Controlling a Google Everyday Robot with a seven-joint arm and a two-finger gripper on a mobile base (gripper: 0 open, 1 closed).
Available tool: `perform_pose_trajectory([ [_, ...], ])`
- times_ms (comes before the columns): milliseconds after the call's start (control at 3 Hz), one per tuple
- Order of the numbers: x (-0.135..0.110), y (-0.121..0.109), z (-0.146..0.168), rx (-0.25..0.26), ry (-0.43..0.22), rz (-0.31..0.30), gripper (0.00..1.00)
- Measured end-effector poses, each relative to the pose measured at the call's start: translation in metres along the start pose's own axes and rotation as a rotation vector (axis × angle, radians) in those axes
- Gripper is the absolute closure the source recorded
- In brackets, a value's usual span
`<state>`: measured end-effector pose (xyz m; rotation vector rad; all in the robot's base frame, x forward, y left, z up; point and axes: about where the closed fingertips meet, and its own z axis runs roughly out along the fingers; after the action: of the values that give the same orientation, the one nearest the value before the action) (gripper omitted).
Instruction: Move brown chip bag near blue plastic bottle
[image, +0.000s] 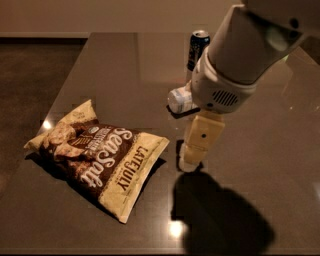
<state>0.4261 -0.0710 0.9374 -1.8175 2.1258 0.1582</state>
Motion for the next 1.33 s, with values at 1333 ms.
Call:
perform_pose_trajectory([
  [1333,-0.087,0.046,0.108,-0.135,0.041,-0.060,0.26],
])
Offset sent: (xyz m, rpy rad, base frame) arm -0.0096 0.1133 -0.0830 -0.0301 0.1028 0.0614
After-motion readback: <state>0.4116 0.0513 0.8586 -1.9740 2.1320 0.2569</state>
